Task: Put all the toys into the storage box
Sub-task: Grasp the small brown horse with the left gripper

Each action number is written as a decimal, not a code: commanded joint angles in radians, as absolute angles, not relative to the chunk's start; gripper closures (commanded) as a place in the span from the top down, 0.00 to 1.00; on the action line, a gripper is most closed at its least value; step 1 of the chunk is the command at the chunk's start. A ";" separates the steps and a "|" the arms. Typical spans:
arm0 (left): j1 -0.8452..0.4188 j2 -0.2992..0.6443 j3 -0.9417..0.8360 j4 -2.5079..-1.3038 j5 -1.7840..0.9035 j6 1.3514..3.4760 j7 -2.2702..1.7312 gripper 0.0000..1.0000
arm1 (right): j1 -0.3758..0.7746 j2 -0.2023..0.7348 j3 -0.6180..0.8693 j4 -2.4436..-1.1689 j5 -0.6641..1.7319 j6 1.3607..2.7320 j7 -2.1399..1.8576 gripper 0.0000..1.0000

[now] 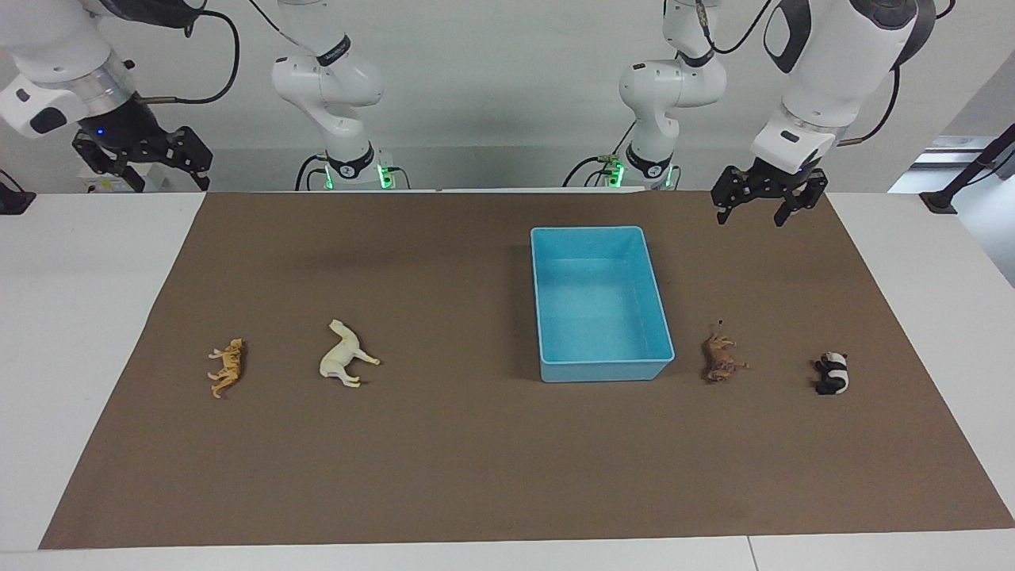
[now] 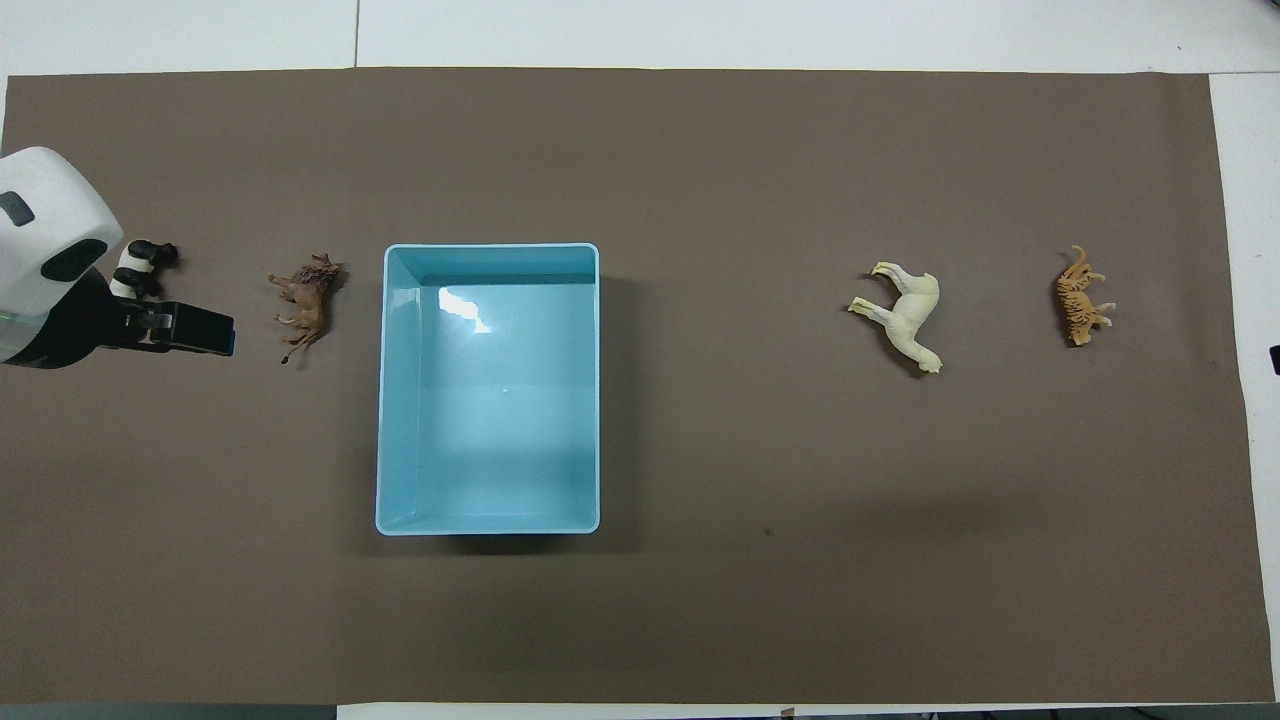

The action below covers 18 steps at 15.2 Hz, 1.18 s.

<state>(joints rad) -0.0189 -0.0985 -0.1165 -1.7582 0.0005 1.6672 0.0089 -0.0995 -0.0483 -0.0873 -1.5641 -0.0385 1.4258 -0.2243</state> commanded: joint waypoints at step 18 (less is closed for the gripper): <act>0.034 0.256 -0.103 -1.867 0.006 2.193 0.057 1.00 | -0.126 0.096 -0.080 -1.782 -0.054 1.825 -0.253 1.00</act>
<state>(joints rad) 0.0233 0.2277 -0.1006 -1.8533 0.0011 2.1335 0.0505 -0.1095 0.0256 -0.0885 -1.7759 -0.0400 1.7631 -0.2246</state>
